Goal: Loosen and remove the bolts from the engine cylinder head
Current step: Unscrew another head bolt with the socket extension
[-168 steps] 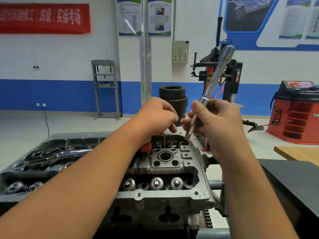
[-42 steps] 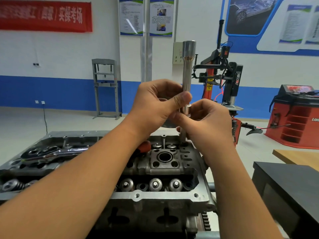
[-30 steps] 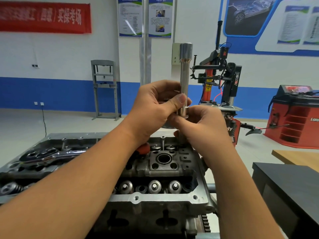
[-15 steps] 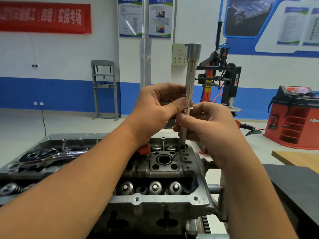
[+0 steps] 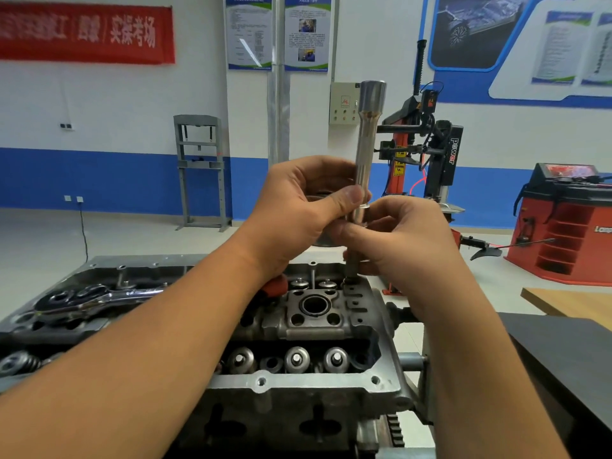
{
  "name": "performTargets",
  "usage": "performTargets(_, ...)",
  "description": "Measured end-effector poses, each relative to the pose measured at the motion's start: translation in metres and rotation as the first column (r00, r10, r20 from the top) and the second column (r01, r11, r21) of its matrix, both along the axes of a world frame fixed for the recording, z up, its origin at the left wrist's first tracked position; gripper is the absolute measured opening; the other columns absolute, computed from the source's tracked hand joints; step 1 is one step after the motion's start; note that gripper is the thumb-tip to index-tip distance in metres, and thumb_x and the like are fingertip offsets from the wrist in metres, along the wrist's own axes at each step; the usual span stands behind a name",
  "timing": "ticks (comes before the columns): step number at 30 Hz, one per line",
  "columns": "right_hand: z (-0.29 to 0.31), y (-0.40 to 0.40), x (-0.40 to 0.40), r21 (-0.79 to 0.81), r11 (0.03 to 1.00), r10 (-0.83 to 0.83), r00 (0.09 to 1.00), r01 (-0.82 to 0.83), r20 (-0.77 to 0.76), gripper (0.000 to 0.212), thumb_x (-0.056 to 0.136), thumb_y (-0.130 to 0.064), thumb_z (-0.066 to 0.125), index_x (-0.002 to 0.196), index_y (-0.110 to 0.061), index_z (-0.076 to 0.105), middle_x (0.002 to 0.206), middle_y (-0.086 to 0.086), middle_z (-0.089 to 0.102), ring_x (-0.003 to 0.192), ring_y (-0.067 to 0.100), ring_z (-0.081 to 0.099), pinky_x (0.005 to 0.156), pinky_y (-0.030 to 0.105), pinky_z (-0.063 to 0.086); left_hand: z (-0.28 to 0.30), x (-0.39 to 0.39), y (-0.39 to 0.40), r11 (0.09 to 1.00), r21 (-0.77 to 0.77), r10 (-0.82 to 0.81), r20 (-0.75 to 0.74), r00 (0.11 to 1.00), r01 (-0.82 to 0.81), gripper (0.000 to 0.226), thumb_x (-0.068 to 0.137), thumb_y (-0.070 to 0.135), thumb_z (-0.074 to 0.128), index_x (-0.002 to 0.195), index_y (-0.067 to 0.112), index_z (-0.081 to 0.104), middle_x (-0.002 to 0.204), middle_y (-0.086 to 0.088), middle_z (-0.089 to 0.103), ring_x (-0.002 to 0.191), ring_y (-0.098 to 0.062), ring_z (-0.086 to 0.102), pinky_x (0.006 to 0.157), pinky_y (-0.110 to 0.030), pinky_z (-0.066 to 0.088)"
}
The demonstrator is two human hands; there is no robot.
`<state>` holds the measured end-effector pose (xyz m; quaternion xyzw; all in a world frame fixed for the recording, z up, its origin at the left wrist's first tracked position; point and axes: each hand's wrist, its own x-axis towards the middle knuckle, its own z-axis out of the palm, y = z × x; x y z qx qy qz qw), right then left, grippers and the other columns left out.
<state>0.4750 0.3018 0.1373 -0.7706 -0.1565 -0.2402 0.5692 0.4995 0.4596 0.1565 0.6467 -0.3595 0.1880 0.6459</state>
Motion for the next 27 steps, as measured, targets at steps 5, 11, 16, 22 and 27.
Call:
performTargets(5, 0.002, 0.01, 0.001, -0.097, 0.983, -0.145, 0.985, 0.154, 0.092, 0.024, 0.069, -0.043, 0.091, 0.081, -0.036, 0.071, 0.062, -0.007, 0.07, 0.063, 0.019, 0.071, 0.065, 0.048, 0.063, 0.0, 0.002, 0.002, 0.996, 0.044, 0.071, 0.061, 0.996, -0.073, 0.029, 0.076, 0.025, 0.081, 0.103, 0.017, 0.074, 0.089, 0.01, 0.078, 0.085, -0.007, 0.074, 0.07, -0.019, 0.057)
performTargets(11, 0.002, 0.008, 0.004, -0.038, 0.993, -0.115, 0.993, 0.116, 0.034, 0.022, 0.079, -0.029, 0.089, 0.075, -0.017, 0.07, 0.073, 0.007, 0.074, 0.074, 0.031, 0.076, 0.072, 0.053, 0.063, -0.003, 0.004, 0.002, 0.999, -0.016, -0.039, -0.005, 0.999, 0.039, 0.014, 0.1, 0.006, 0.064, 0.113, 0.005, 0.07, 0.09, -0.004, 0.075, 0.052, 0.002, 0.063, 0.049, -0.01, 0.047)
performTargets(16, 0.004, 0.01, 0.002, -0.021, 0.993, -0.117, 0.992, 0.119, 0.044, 0.02, 0.081, -0.025, 0.088, 0.076, -0.018, 0.071, 0.074, 0.006, 0.074, 0.074, 0.031, 0.076, 0.072, 0.053, 0.063, 0.0, 0.005, 0.001, 1.0, -0.001, -0.005, -0.041, 0.999, 0.005, 0.02, 0.108, 0.014, 0.054, 0.104, 0.011, 0.074, 0.096, -0.024, 0.072, 0.039, -0.005, 0.043, 0.041, -0.016, 0.04)
performTargets(22, 0.014, 0.009, -0.006, 0.044, 0.992, -0.126, 0.986, 0.122, 0.111, 0.018, 0.079, -0.028, 0.089, 0.074, -0.023, 0.073, 0.072, 0.002, 0.074, 0.074, 0.028, 0.076, 0.073, 0.052, 0.063, -0.001, 0.015, 0.002, 0.956, 0.211, 0.269, -0.337, 0.902, -0.206, 0.024, 0.109, 0.014, 0.049, 0.1, 0.011, 0.071, 0.077, -0.007, 0.076, 0.04, -0.01, 0.04, 0.04, -0.021, 0.031)
performTargets(27, 0.018, 0.012, -0.01, 0.034, 0.983, -0.184, 0.972, 0.181, 0.144, 0.02, 0.081, -0.027, 0.088, 0.072, -0.023, 0.071, 0.067, -0.002, 0.072, 0.07, 0.023, 0.075, 0.072, 0.048, 0.063, -0.004, 0.009, 0.002, 0.83, 0.557, 0.216, -0.304, 0.928, -0.011, 0.033, 0.091, -0.009, 0.059, 0.08, 0.016, 0.078, 0.074, -0.006, 0.074, 0.047, -0.01, 0.054, 0.045, -0.022, 0.042)
